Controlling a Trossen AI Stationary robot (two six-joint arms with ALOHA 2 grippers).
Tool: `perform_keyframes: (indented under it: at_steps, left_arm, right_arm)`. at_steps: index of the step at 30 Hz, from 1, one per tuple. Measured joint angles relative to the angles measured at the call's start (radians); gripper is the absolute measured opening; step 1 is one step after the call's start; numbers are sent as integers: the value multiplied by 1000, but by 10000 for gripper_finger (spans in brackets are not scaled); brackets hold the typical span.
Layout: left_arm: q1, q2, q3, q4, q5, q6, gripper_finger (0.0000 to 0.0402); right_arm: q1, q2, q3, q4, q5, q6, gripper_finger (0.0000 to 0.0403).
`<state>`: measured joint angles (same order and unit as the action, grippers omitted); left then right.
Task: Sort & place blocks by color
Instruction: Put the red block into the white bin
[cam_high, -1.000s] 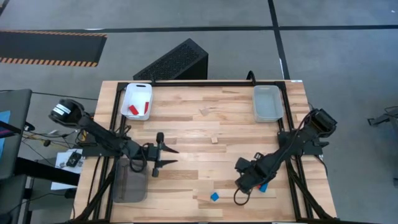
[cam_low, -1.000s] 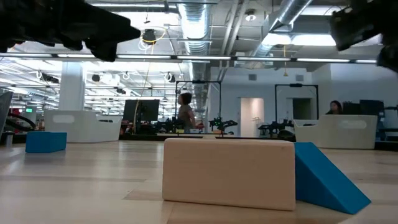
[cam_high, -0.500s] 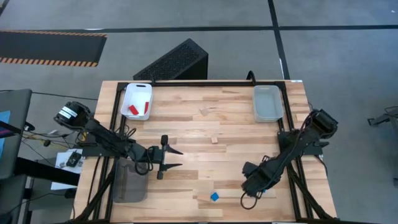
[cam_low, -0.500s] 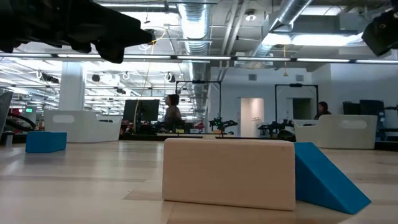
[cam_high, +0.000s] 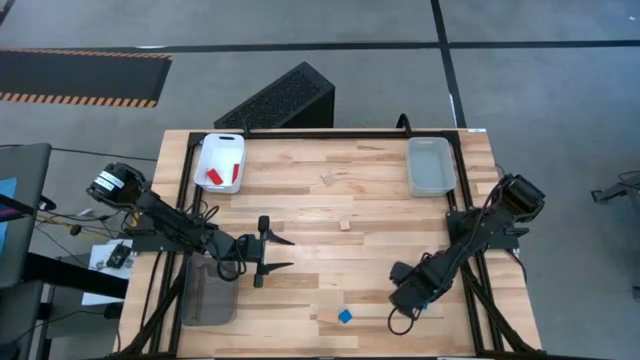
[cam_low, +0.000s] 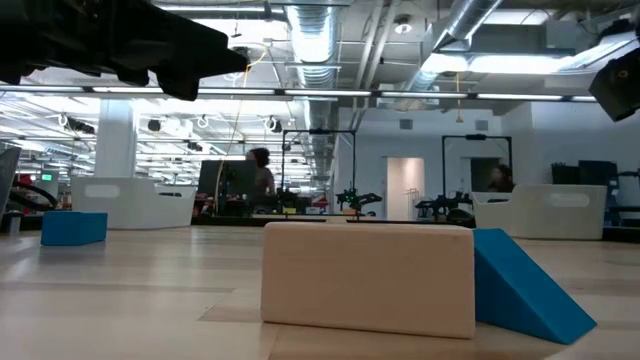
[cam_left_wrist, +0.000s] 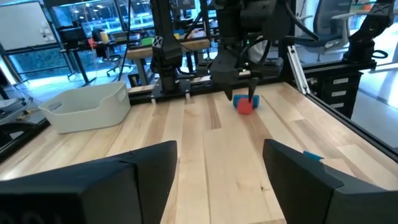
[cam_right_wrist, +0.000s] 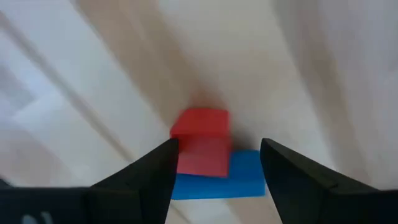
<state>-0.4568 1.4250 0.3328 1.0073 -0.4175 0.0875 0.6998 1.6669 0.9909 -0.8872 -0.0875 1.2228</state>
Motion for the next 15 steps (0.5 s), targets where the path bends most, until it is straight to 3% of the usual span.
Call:
perform_keyframes:
  at_steps: [15]
  left_arm:
    - [0,0,0,-33,-16,-45,232]
  right_arm:
    - [8,7,-5,-4,-19,1,251]
